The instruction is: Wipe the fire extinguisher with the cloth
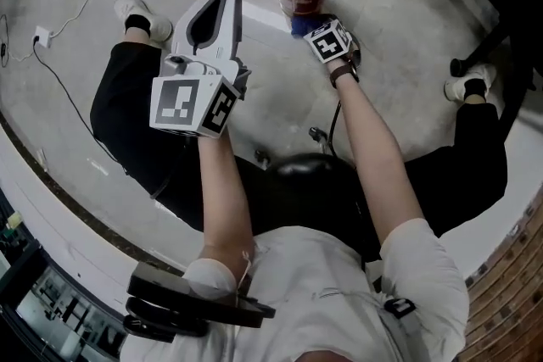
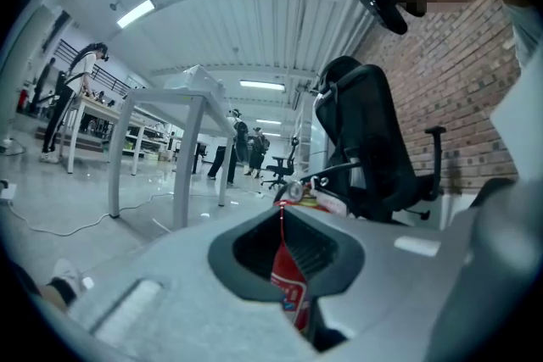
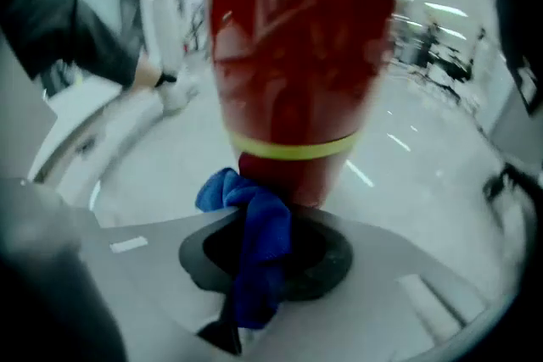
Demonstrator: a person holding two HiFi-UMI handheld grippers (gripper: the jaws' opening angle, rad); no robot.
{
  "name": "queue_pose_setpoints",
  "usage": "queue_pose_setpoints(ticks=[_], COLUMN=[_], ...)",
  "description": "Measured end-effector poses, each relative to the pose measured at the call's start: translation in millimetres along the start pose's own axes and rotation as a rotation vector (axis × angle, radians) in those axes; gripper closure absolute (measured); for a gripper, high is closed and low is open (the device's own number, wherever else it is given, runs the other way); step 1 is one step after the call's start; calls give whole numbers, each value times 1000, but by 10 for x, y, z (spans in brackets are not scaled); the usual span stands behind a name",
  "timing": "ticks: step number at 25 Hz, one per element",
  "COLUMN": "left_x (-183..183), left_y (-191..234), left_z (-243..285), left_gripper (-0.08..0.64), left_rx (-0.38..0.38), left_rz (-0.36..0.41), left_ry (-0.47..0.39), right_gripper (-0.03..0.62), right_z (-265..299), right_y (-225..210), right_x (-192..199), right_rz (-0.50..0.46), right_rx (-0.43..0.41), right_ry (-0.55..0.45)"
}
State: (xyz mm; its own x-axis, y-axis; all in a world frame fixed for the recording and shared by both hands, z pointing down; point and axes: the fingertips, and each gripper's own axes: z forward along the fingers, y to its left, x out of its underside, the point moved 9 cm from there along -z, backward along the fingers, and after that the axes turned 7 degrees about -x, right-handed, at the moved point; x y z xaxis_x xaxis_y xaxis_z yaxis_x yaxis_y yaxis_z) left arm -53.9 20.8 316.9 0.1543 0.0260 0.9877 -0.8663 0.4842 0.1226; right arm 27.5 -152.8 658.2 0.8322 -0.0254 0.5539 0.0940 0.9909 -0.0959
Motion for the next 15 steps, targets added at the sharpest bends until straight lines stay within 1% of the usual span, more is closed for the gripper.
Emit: queue_pose_setpoints(ticks=[2, 5, 7, 8, 9, 10, 12, 13, 15], left_x=[-29, -74, -100, -119, -142, -163, -183, -182, -168], left_y=[-86, -157, -200, -223, -243, -257, -269, -273, -302], left_z=[-12, -10, -17, -21, -27, -40, -76, -90, -106], left_gripper=[554, 554, 554, 554, 554, 554, 554, 554, 554], left_rx=[20, 34, 35, 35, 31, 23, 2, -5, -6], left_rz=[-4, -16, -8, 3, 15, 27, 38, 39, 41], left_ry=[-17, -39, -42, -44, -49, -54, -59, -58, -54], right_gripper=[523, 523, 522, 522, 523, 528, 528, 531, 529], right_z=[-348, -1054, -1513, -1710, -1881, -2027, -2267, -2358, -2455], right_y=[-8, 95, 164, 179, 186, 192, 209, 218, 243], right_x=[66, -60, -178, -210, -235, -263, -368, -454, -646], right_rz=[242, 547, 738, 809, 857, 884, 906, 911, 929], right_rx=[-27, -80, -143, -170, -190, -204, -239, -275, -377], right_ry=[-214, -569, -798, -893, -975, -1046, -1178, -1252, -1390])
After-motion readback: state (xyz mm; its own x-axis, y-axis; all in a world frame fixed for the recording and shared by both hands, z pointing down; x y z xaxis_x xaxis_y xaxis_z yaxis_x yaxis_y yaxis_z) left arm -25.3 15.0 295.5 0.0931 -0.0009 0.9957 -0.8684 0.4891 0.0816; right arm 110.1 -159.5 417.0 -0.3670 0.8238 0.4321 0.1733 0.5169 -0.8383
